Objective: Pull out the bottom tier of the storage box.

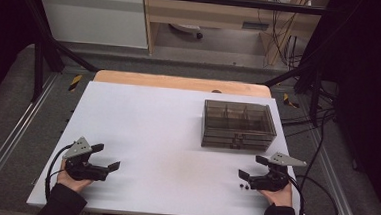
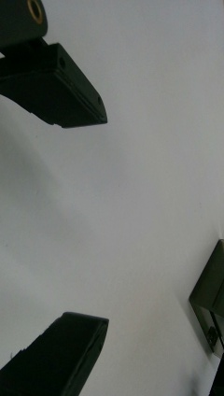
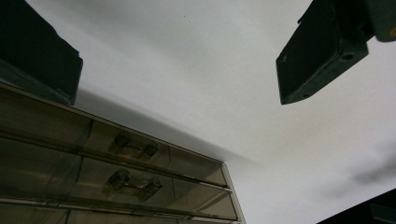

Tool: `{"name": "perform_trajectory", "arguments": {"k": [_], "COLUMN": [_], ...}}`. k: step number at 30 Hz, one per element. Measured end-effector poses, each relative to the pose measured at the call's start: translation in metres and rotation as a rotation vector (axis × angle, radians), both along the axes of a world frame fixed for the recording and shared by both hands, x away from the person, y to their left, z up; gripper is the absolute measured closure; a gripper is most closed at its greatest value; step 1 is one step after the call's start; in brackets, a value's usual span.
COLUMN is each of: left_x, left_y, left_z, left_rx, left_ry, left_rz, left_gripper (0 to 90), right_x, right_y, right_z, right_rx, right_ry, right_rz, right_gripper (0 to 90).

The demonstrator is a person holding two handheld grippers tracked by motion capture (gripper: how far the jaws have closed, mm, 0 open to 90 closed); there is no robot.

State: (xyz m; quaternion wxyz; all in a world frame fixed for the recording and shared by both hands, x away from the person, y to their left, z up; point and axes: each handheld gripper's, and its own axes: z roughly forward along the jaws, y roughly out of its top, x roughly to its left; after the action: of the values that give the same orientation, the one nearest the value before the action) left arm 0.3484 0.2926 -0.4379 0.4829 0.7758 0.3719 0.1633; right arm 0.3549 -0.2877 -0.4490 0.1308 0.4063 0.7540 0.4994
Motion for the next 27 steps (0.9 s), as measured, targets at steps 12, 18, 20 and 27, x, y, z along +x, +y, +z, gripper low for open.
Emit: {"name": "perform_trajectory", "arguments": {"k": [12, 18, 20, 27], "left_x": [0.0010, 0.0009, 0.0008, 0.0010], "left_y": [0.0009, 0.0015, 0.0013, 0.0013], "left_z": [0.0001, 0.0000, 0.0001, -0.0007], "left_rx": [-0.001, -0.004, 0.000, 0.000], "left_ry": [0.002, 0.005, 0.003, 0.003], "left_rz": [0.006, 0.010, 0.010, 0.010], "left_gripper": [3.8, 3.8, 3.9, 3.9], "right_x": [-0.0007, -0.0008, -0.0006, -0.0006], "right_y": [0.0001, 0.0011, 0.0012, 0.0050], "right_z": [0.0013, 0.0020, 0.0021, 0.0056], "right_rx": [-0.020, -0.035, -0.041, -0.087], "right_ry": [-0.013, -0.021, -0.026, -0.049], "right_rz": [-0.002, -0.003, -0.001, -0.007], "right_gripper": [1.0, 1.2, 1.2, 1.2]}}
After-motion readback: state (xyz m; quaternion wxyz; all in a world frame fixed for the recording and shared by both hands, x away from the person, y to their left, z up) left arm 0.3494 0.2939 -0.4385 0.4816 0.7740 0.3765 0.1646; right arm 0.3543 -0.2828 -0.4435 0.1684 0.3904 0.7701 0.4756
